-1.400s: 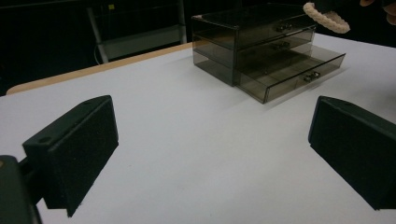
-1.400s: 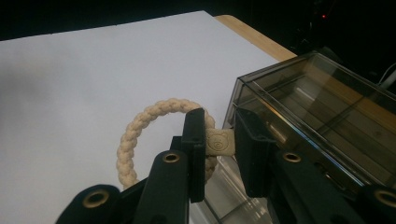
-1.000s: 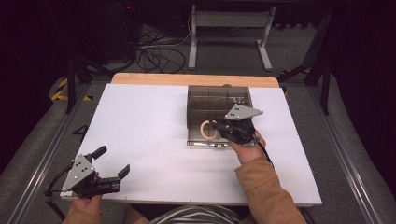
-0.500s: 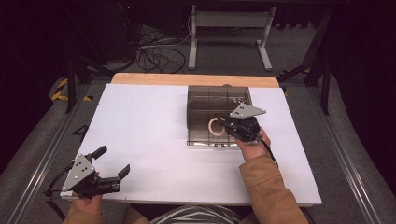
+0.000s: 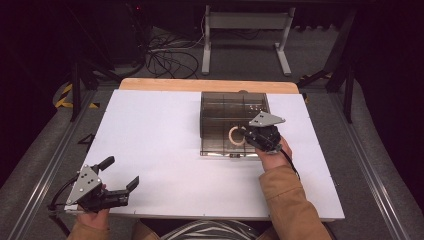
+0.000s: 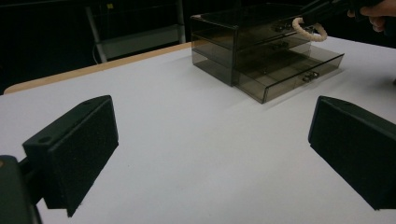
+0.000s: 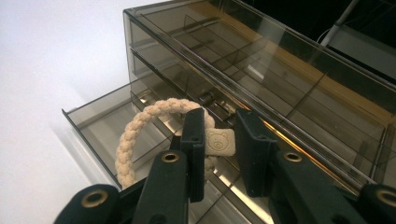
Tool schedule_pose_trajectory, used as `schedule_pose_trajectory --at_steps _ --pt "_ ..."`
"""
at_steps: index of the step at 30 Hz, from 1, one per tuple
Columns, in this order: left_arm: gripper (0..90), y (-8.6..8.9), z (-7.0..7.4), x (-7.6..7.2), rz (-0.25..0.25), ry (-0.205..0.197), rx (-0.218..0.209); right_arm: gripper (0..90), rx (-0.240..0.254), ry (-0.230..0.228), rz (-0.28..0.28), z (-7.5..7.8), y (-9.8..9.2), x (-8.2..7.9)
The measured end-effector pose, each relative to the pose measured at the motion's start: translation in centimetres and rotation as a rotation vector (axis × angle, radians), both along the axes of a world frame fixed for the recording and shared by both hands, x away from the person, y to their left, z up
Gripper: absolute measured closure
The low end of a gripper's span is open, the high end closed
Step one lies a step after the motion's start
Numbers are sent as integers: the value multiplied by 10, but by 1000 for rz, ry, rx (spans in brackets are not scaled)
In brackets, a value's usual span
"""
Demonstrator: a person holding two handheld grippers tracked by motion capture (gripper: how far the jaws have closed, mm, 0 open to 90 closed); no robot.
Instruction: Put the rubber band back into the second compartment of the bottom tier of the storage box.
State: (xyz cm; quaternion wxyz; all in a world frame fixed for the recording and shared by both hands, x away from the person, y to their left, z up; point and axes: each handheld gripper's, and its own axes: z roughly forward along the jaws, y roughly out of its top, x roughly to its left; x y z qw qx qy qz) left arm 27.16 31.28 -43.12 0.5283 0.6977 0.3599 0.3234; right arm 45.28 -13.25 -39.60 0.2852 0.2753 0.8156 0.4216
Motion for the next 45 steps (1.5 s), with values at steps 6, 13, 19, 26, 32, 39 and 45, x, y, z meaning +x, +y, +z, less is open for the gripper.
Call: schedule_pose_trajectory --at_steps 6,13,19,26,32,39,45 --pt "21 0 0 0 1 1 0 749 -7 1 -5 -3 -1 2" --pt "21 0 0 0 1 -1 1 749 -35 10 0 -8 3 3" --pt "21 0 0 0 1 -1 2 749 -50 26 4 -13 6 4" --pt "21 0 0 0 0 -1 2 748 -67 45 5 -18 8 6" --pt "21 0 0 0 -1 0 2 748 -89 61 2 -23 11 9" --pt "21 0 0 0 -2 -1 3 748 -110 72 -10 -29 13 12" --pt "21 0 0 0 -2 2 5 748 -133 75 -25 -33 15 15"
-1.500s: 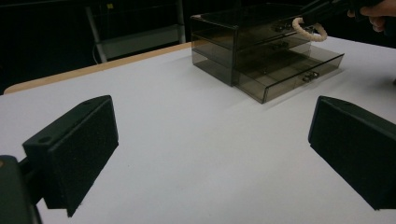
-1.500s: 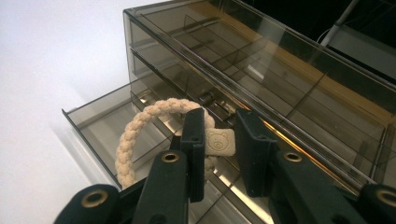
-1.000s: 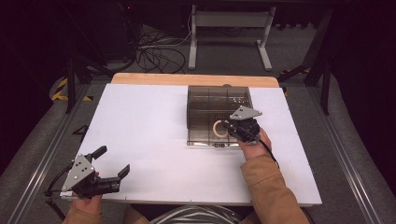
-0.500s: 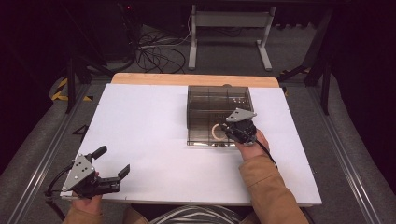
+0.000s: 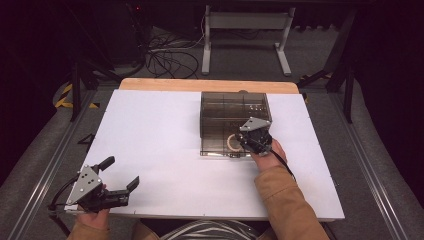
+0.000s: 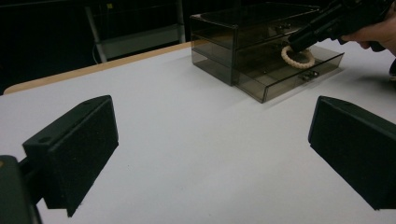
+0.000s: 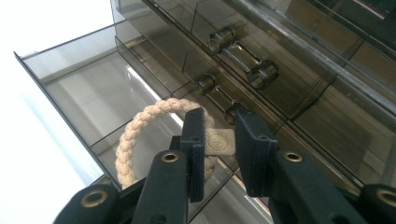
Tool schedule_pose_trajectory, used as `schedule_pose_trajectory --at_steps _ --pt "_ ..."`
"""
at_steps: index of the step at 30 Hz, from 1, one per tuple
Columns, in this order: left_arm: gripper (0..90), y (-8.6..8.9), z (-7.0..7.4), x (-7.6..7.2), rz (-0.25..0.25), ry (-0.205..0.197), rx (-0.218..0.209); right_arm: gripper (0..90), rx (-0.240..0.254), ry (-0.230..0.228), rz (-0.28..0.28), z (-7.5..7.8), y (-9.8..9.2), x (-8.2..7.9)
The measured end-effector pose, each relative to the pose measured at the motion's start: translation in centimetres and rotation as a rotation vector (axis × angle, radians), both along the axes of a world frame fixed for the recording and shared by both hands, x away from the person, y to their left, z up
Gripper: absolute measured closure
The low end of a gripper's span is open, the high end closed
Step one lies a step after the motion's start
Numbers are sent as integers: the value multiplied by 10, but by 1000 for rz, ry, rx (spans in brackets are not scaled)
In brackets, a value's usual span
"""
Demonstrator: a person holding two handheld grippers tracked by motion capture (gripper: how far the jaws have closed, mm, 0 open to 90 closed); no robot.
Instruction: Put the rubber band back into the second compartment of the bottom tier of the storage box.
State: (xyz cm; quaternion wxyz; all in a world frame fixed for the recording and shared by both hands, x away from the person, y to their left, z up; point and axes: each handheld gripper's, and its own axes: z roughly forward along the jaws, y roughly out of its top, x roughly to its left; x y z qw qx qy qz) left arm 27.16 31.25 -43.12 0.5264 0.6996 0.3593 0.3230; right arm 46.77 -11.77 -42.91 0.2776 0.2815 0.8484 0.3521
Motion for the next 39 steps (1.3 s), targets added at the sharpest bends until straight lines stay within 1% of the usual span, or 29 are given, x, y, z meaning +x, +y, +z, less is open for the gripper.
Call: schedule_pose_trajectory --at_steps 8,23,33,39 --pt "21 0 0 0 -1 1 -2 747 -16 9 -3 -4 3 1" --pt "21 0 0 0 0 2 -4 742 -37 69 27 -8 7 0" --pt "21 0 0 0 0 2 -6 739 -47 115 22 -10 8 0" --pt "21 0 0 0 0 0 -7 735 -58 132 21 -12 7 -1"
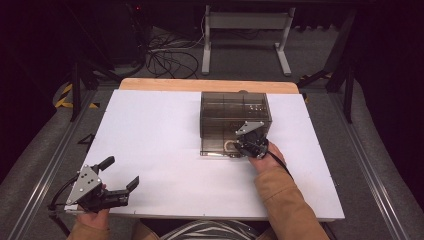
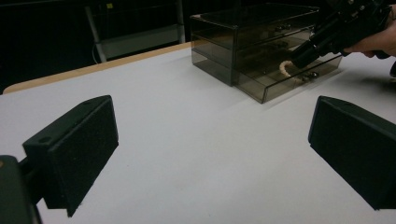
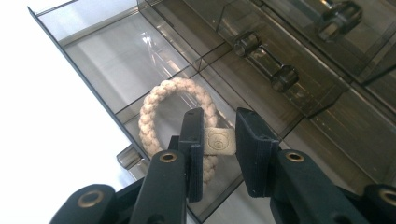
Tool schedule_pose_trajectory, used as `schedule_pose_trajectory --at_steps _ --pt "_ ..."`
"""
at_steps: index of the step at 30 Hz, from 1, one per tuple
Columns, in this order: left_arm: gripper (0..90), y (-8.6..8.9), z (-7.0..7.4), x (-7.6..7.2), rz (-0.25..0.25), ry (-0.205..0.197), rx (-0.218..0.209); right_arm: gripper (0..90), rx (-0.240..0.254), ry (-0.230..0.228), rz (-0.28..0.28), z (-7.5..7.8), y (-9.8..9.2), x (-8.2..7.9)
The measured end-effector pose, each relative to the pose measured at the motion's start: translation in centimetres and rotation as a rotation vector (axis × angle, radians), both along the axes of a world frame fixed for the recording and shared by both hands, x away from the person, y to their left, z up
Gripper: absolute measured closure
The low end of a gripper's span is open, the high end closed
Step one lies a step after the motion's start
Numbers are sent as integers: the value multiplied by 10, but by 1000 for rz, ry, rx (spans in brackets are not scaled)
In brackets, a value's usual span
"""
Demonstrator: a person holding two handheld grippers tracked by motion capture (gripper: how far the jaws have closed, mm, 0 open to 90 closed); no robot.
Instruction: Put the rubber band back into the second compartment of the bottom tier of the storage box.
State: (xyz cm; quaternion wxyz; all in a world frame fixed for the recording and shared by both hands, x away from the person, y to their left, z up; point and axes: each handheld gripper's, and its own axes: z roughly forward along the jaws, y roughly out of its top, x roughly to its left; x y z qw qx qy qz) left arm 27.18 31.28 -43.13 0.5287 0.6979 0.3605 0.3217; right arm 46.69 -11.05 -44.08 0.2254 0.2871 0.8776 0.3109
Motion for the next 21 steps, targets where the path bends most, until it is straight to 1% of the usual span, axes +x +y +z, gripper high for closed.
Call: schedule_pose_trajectory --at_steps 6,8,13,21 --pt "21 0 0 0 -1 1 0 722 1 13 -4 0 -2 0" --pt "21 0 0 0 -1 0 1 705 1 13 -4 0 -2 0" --pt "21 0 0 0 -2 -1 1 608 3 4 -6 0 -3 1" --pt "21 0 0 0 -2 -2 1 482 38 -12 10 5 -4 0"
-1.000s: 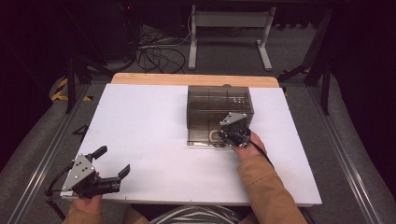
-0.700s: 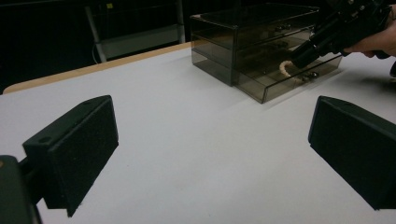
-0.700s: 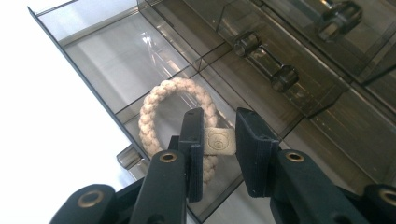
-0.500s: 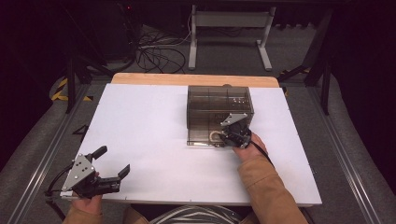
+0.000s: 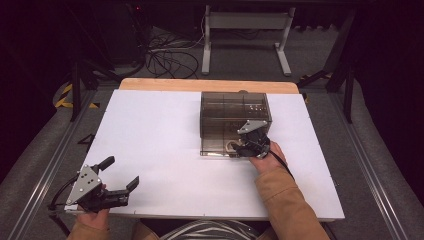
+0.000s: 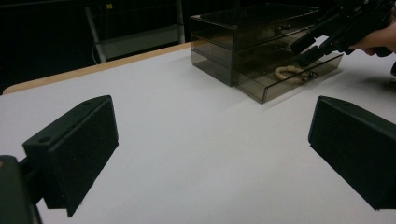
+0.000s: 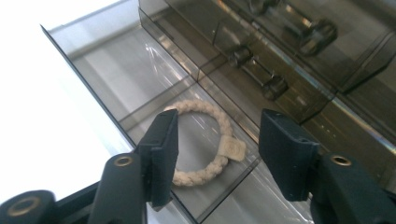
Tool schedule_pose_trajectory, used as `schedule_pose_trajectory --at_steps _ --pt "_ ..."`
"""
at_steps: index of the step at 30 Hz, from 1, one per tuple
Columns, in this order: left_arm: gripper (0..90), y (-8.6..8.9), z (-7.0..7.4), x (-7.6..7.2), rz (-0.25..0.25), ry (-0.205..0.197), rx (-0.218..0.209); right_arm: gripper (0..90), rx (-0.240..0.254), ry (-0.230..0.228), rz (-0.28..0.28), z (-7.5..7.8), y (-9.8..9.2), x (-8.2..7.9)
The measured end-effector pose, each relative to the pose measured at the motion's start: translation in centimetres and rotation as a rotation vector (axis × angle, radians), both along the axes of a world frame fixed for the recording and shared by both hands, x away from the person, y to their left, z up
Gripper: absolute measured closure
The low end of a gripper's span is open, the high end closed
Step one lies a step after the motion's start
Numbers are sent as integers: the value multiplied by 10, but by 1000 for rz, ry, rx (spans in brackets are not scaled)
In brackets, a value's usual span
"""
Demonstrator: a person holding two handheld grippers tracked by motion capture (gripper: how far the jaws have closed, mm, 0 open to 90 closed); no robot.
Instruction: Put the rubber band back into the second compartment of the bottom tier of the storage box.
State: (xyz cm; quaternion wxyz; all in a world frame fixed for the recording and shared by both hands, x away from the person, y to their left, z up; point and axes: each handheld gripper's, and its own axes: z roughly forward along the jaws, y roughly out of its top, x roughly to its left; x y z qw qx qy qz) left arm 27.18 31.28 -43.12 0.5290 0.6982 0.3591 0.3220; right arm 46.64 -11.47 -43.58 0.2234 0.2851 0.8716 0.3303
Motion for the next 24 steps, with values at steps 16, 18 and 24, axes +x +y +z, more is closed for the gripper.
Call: schedule_pose_trajectory --at_steps 16,18,24 --pt "21 -1 0 1 0 -3 -2 374 165 -86 48 38 -8 -24" --pt "21 -1 0 1 0 -4 -2 370 175 -94 55 41 -8 -27" --pt "21 -1 0 1 -1 -3 -2 356 197 -105 67 45 -8 -30"
